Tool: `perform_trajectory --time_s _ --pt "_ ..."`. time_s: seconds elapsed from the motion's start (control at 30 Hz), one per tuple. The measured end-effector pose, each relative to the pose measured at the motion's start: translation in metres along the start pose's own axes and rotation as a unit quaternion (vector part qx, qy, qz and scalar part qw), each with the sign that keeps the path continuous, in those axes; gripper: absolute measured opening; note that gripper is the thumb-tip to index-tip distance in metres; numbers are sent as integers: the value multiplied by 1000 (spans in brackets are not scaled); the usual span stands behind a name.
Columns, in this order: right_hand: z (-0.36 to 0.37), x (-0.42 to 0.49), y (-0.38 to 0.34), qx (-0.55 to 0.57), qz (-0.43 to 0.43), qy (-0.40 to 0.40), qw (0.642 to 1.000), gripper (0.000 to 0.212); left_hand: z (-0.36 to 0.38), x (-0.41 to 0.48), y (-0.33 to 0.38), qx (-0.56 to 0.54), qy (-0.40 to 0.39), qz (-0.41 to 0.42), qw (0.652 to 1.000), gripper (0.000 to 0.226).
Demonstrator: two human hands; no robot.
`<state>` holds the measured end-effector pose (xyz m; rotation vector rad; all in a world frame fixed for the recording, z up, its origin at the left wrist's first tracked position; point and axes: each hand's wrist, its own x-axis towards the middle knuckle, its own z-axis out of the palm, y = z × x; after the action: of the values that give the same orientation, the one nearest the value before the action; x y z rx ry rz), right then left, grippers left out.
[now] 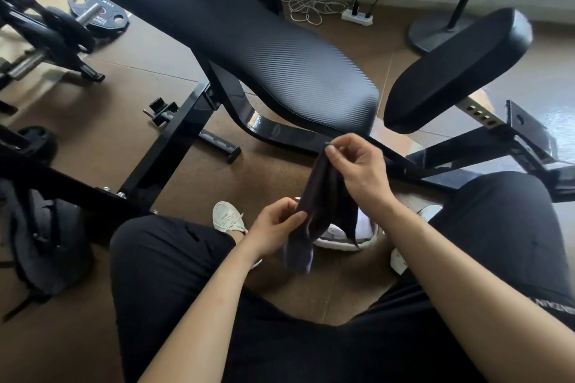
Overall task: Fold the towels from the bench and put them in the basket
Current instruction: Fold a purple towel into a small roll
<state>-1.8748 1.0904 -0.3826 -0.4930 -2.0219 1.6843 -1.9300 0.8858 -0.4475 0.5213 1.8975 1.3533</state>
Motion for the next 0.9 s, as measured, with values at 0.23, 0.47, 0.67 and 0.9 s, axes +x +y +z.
perform_trajectory --time_s 0.23,0.47,0.67,0.9 --pt "-35 27 4 33 42 156 986 7 -11 5 -20 112 31 -60 991 21" --pt "-54 32 24 -34 106 176 978 4 -21 2 -19 67 149 -26 986 13" --pt "-21 7 28 -172 65 -152 971 36 -14 -4 6 50 159 69 984 14" --pt "21 -18 30 -216 23 -320 922 15 -19 -13 11 82 120 98 984 11"
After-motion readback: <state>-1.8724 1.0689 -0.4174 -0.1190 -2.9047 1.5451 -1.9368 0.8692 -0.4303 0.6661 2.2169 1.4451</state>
